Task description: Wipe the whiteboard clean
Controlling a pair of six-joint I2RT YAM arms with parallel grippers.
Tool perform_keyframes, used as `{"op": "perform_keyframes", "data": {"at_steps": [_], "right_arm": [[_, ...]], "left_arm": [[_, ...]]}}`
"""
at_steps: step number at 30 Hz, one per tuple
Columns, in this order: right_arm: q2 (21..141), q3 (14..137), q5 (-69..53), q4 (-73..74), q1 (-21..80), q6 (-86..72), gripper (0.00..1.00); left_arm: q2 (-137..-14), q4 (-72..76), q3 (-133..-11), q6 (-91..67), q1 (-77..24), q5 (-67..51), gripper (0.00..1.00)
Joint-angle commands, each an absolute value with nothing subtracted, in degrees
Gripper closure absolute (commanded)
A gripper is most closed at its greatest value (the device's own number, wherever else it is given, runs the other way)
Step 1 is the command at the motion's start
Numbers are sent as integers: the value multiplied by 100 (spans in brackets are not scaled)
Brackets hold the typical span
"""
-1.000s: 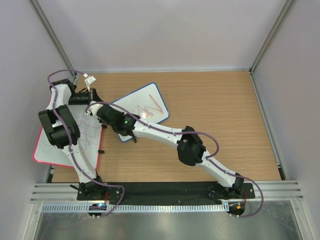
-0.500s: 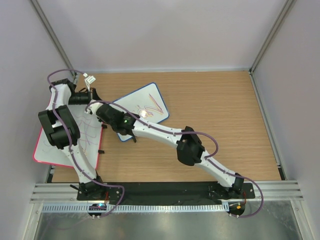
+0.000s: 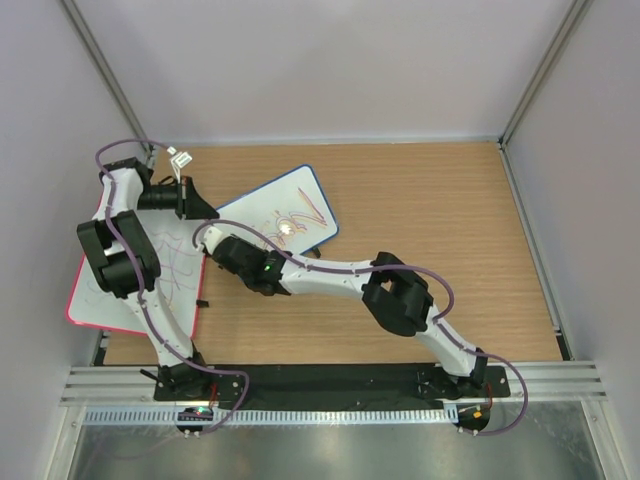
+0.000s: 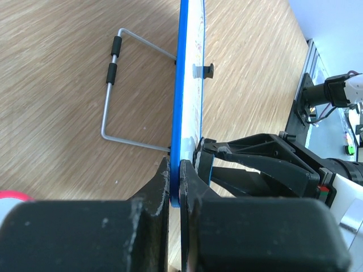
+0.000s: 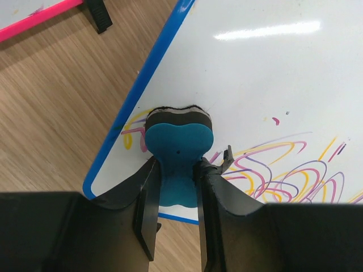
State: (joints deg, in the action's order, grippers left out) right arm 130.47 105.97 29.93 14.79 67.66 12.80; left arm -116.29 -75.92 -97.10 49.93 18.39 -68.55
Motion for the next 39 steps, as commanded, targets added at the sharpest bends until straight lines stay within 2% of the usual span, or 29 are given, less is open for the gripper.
{"op": "perform_keyframes", "data": {"at_steps": [1,19,24,31,39], "right_arm": [[13139,10397,2812,1529,6741,905,99],[13473,12638,2716,1582,6355,1020,99],[13413,12183,2506,1600,6398,748,99],[13070,10743,2435,1257,6741,422,99],[13025,10020,2522,1195,6978,62,99]], "left_arm": [[-11320,-7726,-9686,5115,1758,-6803,100],[-11171,-7681,-9545,5115,1740,-6732,100],[-11162,-7673,-9562,5124,1740,-6724,100],[-11180,-7664,-9580,5124,1740,-6724,100],[-11162,-7647,-9554,5133,1740,-6715,100]]}}
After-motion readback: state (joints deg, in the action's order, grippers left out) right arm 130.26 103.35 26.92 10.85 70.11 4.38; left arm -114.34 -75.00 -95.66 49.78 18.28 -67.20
